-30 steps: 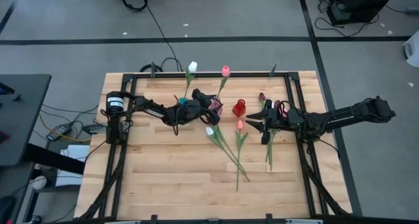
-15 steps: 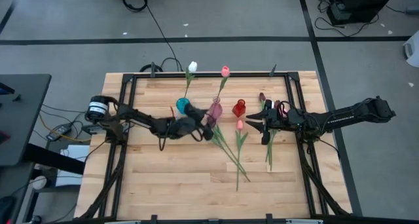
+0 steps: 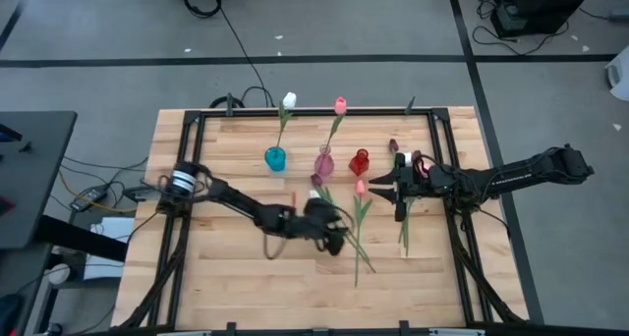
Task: Sort flowers into vase by color
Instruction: Put the left pink tulip into the pink vase
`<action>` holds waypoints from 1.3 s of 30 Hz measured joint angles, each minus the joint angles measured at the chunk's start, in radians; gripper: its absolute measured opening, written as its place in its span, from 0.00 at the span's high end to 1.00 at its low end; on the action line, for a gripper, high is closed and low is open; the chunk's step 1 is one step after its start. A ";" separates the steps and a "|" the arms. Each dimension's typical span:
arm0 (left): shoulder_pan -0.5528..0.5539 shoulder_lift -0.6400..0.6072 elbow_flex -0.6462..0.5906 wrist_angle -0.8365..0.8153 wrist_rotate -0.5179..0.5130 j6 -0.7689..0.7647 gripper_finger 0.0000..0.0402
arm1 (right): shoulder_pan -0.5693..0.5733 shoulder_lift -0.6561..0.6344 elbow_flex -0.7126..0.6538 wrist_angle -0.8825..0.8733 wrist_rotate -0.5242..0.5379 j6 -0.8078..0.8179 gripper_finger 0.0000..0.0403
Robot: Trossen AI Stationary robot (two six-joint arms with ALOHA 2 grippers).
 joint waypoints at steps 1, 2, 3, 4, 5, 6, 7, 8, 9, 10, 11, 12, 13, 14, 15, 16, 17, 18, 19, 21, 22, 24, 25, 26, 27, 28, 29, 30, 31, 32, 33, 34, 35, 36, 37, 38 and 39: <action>0.001 0.022 0.053 -0.063 -0.004 -0.003 0.46 | 0.000 0.000 0.000 0.000 0.000 0.000 0.71; 0.001 0.045 0.106 -0.134 -0.008 -0.015 0.47 | 0.000 0.000 0.000 -0.002 0.000 -0.004 0.71; 0.003 0.068 0.157 -0.195 -0.013 -0.030 0.47 | 0.000 -0.004 0.000 -0.009 0.000 -0.008 0.71; 0.003 0.088 0.203 -0.255 -0.017 -0.043 0.47 | 0.000 -0.008 0.000 -0.018 0.000 -0.010 0.71; 0.003 0.109 0.244 -0.310 -0.027 -0.048 0.47 | 0.000 -0.012 0.000 -0.019 0.001 -0.011 0.71; 0.003 0.128 0.284 -0.351 -0.036 -0.049 0.47 | 0.000 -0.020 0.000 -0.027 0.003 -0.011 0.71; 0.003 0.146 0.325 -0.386 -0.048 -0.049 0.47 | 0.000 -0.030 0.000 -0.039 0.007 -0.013 0.71; 0.002 0.159 0.360 -0.421 -0.066 -0.049 0.47 | 0.000 -0.033 0.000 -0.035 0.011 -0.017 0.71; 0.001 0.166 0.392 -0.449 -0.076 -0.049 0.47 | 0.000 -0.039 0.000 -0.035 0.013 -0.020 0.71; 0.001 0.179 0.422 -0.477 -0.087 -0.051 0.48 | 0.000 -0.046 0.000 -0.041 0.013 -0.024 0.71; 0.001 0.191 0.447 -0.489 -0.094 -0.054 0.48 | 0.000 -0.050 0.000 -0.038 0.011 -0.028 0.71; 0.001 0.199 0.463 -0.502 -0.097 -0.055 0.48 | 0.000 -0.053 0.000 -0.036 0.008 -0.036 0.71; 0.001 0.214 0.476 -0.521 -0.100 -0.057 0.48 | 0.000 -0.057 0.000 -0.038 0.008 -0.043 0.71; 0.001 0.228 0.492 -0.518 -0.100 -0.062 0.48 | 0.000 -0.060 0.000 -0.038 0.008 -0.047 0.71; 0.001 0.236 0.502 -0.517 -0.096 -0.072 0.48 | 0.000 -0.063 0.000 -0.038 0.007 -0.052 0.71; 0.001 0.246 0.508 -0.525 -0.096 -0.079 0.48 | 0.000 -0.064 0.000 -0.035 0.007 -0.058 0.71; 0.001 0.254 0.518 -0.520 -0.093 -0.082 0.48 | 0.000 -0.065 0.001 -0.030 0.007 -0.064 0.71; 0.001 0.263 0.523 -0.522 -0.091 -0.090 0.48 | 0.000 -0.069 0.001 -0.034 0.006 -0.069 0.71; 0.001 0.272 0.524 -0.527 -0.093 -0.102 0.48 | 0.000 -0.070 0.001 -0.034 0.006 -0.071 0.71; 0.001 0.287 0.525 -0.527 -0.094 -0.106 0.48 | 0.000 -0.072 0.001 -0.031 0.006 -0.076 0.71; 0.003 0.297 0.526 -0.511 -0.098 -0.107 0.48 | 0.000 -0.073 0.001 -0.034 0.006 -0.078 0.71; 0.003 0.305 0.526 -0.510 -0.096 -0.109 0.48 | 0.000 -0.074 0.001 -0.031 0.007 -0.079 0.71; 0.004 0.312 0.527 -0.496 -0.093 -0.110 0.48 | 0.000 -0.074 0.001 -0.031 0.007 -0.079 0.71; 0.004 0.317 0.528 -0.492 -0.092 -0.110 0.48 | 0.000 -0.074 0.001 -0.031 0.007 -0.079 0.71; 0.004 0.321 0.529 -0.493 -0.094 -0.109 0.48 | 0.000 -0.074 0.001 -0.032 0.007 -0.084 0.71; 0.003 0.324 0.529 -0.493 -0.097 -0.103 0.48 | 0.000 -0.074 0.001 -0.030 0.007 -0.088 0.71; 0.003 0.328 0.529 -0.492 -0.100 -0.094 0.48 | 0.000 -0.074 0.001 -0.031 0.009 -0.090 0.71; 0.003 0.329 0.530 -0.497 -0.100 -0.075 0.49 | 0.000 -0.074 0.001 -0.031 0.010 -0.090 0.71; 0.003 0.329 0.530 -0.506 -0.100 -0.064 0.50 | 0.000 -0.074 0.001 -0.031 0.010 -0.090 0.71; 0.003 0.329 0.530 -0.519 -0.100 -0.052 0.53 | 0.000 -0.074 0.001 -0.031 0.010 -0.090 0.71; 0.003 0.329 0.531 -0.531 -0.101 -0.049 0.56 | 0.000 -0.074 0.001 -0.031 0.010 -0.090 0.71; 0.003 0.329 0.531 -0.540 -0.102 -0.047 0.61 | 0.000 -0.074 0.001 -0.033 0.010 -0.090 0.71; 0.003 0.329 0.531 -0.544 -0.103 -0.039 0.66 | 0.000 -0.074 0.001 -0.034 0.010 -0.090 0.71; 0.004 0.329 0.530 -0.546 -0.104 -0.022 0.72 | 0.000 -0.074 0.001 -0.033 0.010 -0.090 0.71; 0.003 0.329 0.530 -0.549 -0.103 -0.012 0.78 | 0.000 -0.074 0.001 -0.033 0.010 -0.089 0.71; 0.003 0.329 0.530 -0.553 -0.100 0.002 0.85 | 0.000 -0.074 0.001 -0.033 0.010 -0.088 0.71; 0.004 0.329 0.530 -0.559 -0.096 0.010 0.92 | 0.000 -0.074 0.001 -0.033 0.010 -0.087 0.71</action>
